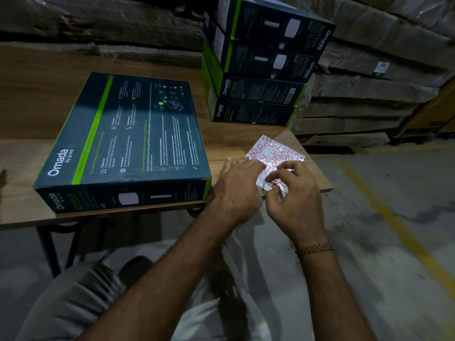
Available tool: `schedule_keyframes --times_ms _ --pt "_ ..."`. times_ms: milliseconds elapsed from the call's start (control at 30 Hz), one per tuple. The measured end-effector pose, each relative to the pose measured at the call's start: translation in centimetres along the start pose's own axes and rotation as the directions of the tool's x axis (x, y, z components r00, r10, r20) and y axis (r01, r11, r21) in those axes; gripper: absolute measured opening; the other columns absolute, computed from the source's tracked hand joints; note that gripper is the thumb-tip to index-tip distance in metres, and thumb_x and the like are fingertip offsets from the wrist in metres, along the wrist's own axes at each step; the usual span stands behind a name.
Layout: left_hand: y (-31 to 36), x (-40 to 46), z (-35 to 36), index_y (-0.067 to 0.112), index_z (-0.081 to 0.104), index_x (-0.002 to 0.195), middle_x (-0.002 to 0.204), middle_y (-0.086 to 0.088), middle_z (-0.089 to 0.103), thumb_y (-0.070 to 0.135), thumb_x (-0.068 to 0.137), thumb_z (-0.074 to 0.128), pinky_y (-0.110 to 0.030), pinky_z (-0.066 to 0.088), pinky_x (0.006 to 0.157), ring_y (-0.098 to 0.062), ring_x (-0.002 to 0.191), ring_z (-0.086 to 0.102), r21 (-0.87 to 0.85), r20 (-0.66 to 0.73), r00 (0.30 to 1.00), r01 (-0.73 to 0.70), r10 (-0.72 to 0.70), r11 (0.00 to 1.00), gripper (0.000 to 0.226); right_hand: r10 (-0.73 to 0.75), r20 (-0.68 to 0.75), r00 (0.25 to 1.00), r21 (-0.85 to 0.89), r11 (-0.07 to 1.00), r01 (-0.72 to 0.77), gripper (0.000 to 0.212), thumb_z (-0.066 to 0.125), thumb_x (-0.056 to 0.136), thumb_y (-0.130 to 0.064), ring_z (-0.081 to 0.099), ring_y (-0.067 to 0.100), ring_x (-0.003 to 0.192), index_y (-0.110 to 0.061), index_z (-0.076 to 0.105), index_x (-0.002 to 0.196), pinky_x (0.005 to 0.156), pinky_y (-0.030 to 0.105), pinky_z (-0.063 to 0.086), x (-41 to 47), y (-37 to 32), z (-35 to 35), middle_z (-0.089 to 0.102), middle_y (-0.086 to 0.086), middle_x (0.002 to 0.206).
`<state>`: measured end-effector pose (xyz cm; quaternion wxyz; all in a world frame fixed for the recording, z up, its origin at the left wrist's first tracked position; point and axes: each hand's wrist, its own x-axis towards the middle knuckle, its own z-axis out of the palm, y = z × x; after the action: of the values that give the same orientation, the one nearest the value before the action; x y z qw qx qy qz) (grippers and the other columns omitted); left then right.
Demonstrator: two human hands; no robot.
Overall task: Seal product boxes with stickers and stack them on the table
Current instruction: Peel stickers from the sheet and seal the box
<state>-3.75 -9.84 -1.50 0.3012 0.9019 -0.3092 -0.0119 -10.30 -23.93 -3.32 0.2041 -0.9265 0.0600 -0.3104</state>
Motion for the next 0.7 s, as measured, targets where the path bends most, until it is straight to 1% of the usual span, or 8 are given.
schedule_keyframes --times_ms 100,200,300,500,600,700 --pt "-0.2 0.0 0.2 0.018 0.050 0.154 0.156 -0.004 0.054 0.012 0.099 0.057 -0.045 0.008 0.132 -0.023 0.153 0.037 -0.018 -0.019 1.000 -0.009 0.008 1.000 0.056 0.036 0.055 0.998 -0.040 0.999 -0.034 0.021 0.054 0.077 -0.022 0.060 0.028 0.102 -0.020 0.069 0.092 0.083 0.051 0.054 0.5 -0.5 -0.2 0.055 0.001 0.112" --pt "-0.4 0.1 0.4 0.019 0.051 0.153 0.154 -0.003 0.056 0.012 0.098 0.057 -0.044 0.008 0.131 -0.022 0.151 0.039 -0.015 -0.018 1.000 -0.004 0.004 1.000 0.056 0.070 0.105 0.992 -0.079 0.995 -0.062 0.020 0.052 0.075 -0.024 0.059 0.029 0.106 -0.024 0.065 0.089 0.085 0.052 0.055 1.0 -1.0 -0.3 0.052 0.001 0.113" --pt "-0.3 0.1 0.5 0.019 0.050 0.155 0.155 -0.002 0.055 0.014 0.100 0.058 -0.045 0.008 0.132 -0.021 0.153 0.037 -0.019 -0.019 1.000 0.001 -0.001 1.000 0.056 0.077 0.123 0.989 -0.095 0.993 -0.066 0.020 0.051 0.075 -0.025 0.058 0.030 0.108 -0.025 0.064 0.089 0.089 0.052 0.054 1.1 -1.1 -0.3 0.052 0.002 0.114" --pt "-0.1 0.0 0.3 0.020 0.045 0.159 0.161 -0.001 0.049 0.012 0.100 0.058 -0.043 0.004 0.132 -0.020 0.157 0.030 -0.001 -0.016 1.000 0.004 -0.004 1.000 0.060 0.073 0.121 0.990 -0.091 0.994 -0.062 0.019 0.050 0.077 -0.025 0.056 0.030 0.110 -0.024 0.062 0.091 0.092 0.053 0.052 0.9 -0.9 -0.1 0.052 0.003 0.114" --pt "-0.1 -0.1 0.3 0.020 0.044 0.159 0.162 -0.002 0.049 0.014 0.102 0.057 -0.044 0.005 0.133 -0.020 0.158 0.030 0.000 -0.022 1.000 0.008 -0.008 1.000 0.058 0.060 0.092 0.994 -0.038 0.998 -0.056 0.022 0.053 0.078 -0.021 0.056 0.027 0.105 -0.024 0.061 0.098 0.090 0.055 0.052 0.7 -0.6 0.0 0.052 0.000 0.113" --pt "0.0 -0.1 0.3 0.020 0.045 0.158 0.162 -0.002 0.049 0.013 0.102 0.055 -0.044 0.005 0.134 -0.020 0.158 0.031 0.003 -0.024 1.000 0.005 -0.005 1.000 0.057 0.045 0.048 0.998 0.031 0.998 -0.047 0.032 0.056 0.080 -0.019 0.060 0.024 0.103 -0.018 0.070 0.108 0.087 0.051 0.054 0.4 -0.1 0.0 0.056 0.000 0.117"
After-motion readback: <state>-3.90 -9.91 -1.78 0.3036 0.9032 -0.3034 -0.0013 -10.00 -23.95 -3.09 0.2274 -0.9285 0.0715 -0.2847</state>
